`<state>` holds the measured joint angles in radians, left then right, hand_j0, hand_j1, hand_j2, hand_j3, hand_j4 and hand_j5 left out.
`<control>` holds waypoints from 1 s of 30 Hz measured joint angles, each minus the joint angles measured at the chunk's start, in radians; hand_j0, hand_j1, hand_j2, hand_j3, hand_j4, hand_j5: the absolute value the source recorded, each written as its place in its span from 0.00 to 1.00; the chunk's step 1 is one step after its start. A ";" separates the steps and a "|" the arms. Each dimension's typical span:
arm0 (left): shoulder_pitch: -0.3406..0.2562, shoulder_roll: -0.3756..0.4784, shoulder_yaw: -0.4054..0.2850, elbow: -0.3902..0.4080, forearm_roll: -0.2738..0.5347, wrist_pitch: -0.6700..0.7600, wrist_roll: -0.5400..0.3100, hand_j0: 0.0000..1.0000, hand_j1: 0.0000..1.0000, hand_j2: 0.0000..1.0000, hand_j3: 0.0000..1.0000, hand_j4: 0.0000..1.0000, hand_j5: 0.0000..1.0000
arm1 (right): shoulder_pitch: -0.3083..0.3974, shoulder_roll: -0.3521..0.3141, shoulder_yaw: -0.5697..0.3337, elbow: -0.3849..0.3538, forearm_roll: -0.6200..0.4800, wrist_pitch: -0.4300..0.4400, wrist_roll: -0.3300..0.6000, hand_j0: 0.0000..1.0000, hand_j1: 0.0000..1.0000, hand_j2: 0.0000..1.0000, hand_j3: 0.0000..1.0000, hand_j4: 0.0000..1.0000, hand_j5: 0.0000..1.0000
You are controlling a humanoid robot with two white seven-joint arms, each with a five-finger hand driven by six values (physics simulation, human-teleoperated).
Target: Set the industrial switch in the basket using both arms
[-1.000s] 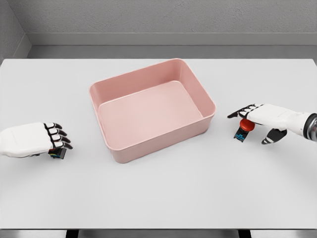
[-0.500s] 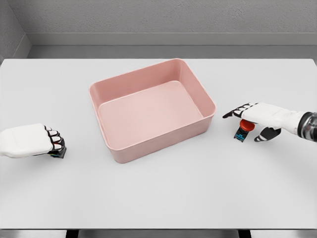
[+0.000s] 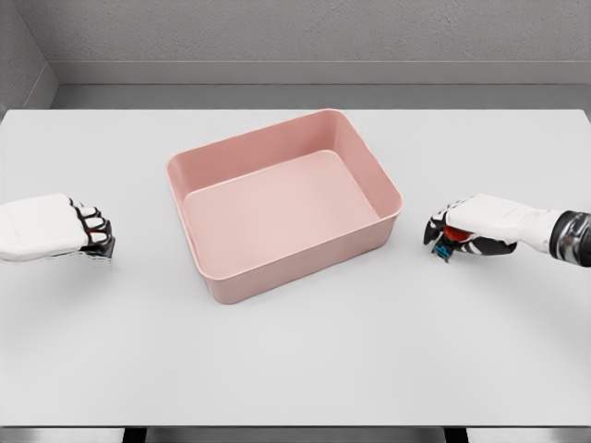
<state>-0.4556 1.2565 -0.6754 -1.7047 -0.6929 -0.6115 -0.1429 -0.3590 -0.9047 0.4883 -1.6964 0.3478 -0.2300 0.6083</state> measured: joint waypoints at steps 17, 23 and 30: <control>-0.204 -0.168 0.042 0.006 0.044 0.001 0.002 0.29 0.29 0.29 0.29 0.29 0.29 | 0.003 -0.061 -0.002 -0.002 -0.011 -0.004 0.003 0.41 0.41 0.41 0.41 0.41 0.41; -0.236 -0.268 0.035 0.009 0.049 0.000 0.002 0.29 0.29 0.29 0.29 0.29 0.29 | -0.002 -0.098 -0.015 -0.002 -0.029 -0.004 0.003 0.41 0.41 0.41 0.41 0.41 0.41; -0.296 -0.406 -0.043 0.059 0.008 0.000 -0.001 0.29 0.29 0.29 0.29 0.29 0.29 | -0.049 -0.128 -0.035 0.000 -0.045 0.002 0.003 0.41 0.41 0.41 0.41 0.41 0.41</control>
<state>-0.7516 0.8508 -0.7184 -1.6457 -0.6851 -0.6113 -0.1439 -0.4080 -1.0331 0.4535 -1.6963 0.3024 -0.2279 0.6116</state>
